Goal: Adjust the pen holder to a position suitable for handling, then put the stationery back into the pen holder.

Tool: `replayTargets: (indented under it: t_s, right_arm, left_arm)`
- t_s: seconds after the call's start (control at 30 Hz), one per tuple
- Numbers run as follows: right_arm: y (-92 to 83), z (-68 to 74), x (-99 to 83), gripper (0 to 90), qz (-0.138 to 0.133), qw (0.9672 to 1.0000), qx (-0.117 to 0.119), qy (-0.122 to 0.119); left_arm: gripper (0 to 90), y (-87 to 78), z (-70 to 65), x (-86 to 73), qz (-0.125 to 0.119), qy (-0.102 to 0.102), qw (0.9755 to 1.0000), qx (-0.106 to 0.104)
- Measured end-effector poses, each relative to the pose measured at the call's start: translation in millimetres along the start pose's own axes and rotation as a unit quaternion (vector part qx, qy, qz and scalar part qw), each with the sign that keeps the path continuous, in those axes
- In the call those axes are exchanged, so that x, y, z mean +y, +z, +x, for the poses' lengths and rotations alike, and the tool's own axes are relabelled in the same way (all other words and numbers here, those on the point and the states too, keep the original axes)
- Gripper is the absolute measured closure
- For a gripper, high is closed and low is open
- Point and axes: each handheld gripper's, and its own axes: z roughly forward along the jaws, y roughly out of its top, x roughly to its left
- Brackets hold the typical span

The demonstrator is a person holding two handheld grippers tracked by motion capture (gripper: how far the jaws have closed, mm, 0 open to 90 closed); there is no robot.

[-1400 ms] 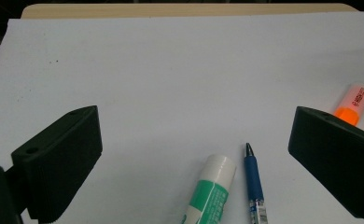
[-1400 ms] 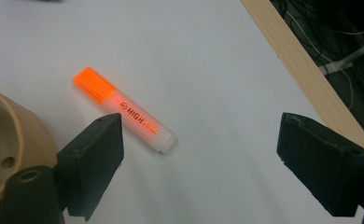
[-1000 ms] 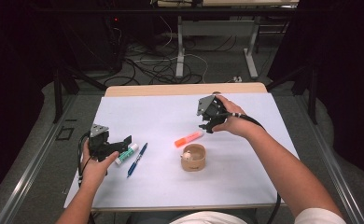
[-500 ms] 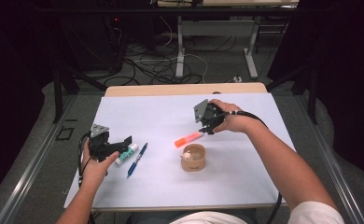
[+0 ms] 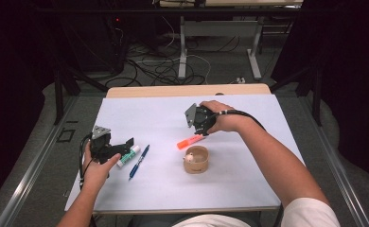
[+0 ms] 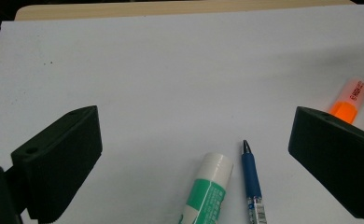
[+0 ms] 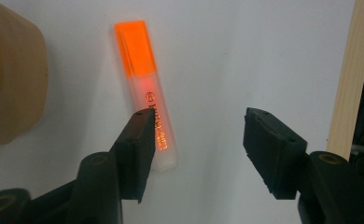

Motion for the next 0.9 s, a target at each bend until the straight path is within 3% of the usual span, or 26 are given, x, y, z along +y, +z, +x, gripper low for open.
replayTargets:
  t_s: [0.1,0.7,0.87,0.9]
  right_arm:
    - [6.0,-1.3,5.2,47.6,0.01,0.9998,0.003,-0.017]
    - [37.6,-2.1,9.0,53.9,0.027,0.9978,0.035,-0.05]
    - [45.9,0.1,10.6,55.5,0.03,0.9964,0.058,-0.054]
    - [47.2,-0.7,10.8,55.7,0.032,0.9951,0.068,-0.065]
  left_arm:
    - [2.7,-0.2,0.1,0.1,0.0,0.0,1.0,0.0]
    - [2.8,-1.0,1.3,-0.8,0.001,-0.001,1.0,0.0]
    - [2.8,-1.6,1.9,-1.0,0.0,-0.003,1.0,0.002]
    - [2.8,-1.6,2.1,-1.1,0.0,-0.003,1.0,0.003]
